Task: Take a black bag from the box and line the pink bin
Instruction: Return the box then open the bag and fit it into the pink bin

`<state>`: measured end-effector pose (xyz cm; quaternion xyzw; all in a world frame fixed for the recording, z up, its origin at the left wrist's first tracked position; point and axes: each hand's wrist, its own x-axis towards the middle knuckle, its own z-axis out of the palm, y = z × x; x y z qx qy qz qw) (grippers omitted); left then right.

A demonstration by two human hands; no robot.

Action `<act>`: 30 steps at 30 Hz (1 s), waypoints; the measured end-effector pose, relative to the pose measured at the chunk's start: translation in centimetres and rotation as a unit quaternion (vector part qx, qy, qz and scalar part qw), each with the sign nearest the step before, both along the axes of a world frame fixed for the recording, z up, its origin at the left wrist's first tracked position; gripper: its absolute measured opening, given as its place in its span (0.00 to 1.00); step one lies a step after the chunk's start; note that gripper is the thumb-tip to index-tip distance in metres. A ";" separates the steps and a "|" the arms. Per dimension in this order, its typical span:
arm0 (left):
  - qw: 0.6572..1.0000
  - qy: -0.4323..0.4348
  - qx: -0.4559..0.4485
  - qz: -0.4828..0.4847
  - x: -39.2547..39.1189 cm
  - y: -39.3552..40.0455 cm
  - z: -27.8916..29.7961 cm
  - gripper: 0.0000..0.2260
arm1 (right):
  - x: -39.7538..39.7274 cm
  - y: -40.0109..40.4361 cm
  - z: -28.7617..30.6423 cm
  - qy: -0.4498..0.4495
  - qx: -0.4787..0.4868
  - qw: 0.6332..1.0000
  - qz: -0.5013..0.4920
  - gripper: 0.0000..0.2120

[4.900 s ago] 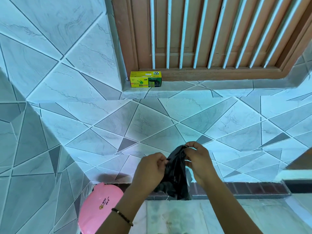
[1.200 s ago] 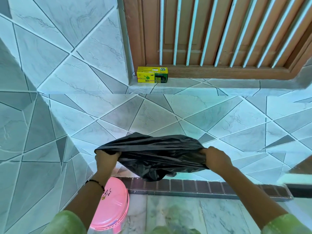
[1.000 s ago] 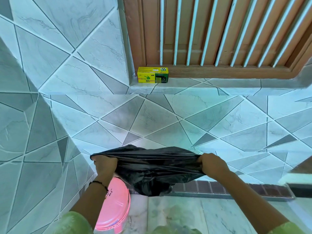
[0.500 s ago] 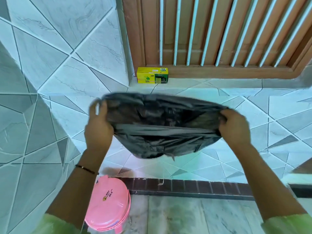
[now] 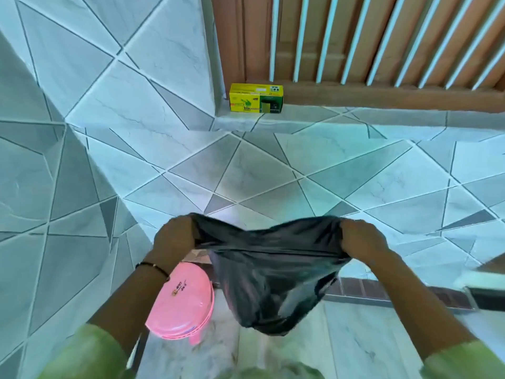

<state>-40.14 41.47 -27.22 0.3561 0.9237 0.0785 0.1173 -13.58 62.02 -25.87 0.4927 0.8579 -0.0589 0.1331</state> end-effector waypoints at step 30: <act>0.982 -0.096 -0.159 0.035 1.4 -11.7 -10.7 0.17 | 0.9 -3.7 -7.6 -0.064 -0.055 0.989 0.122 0.12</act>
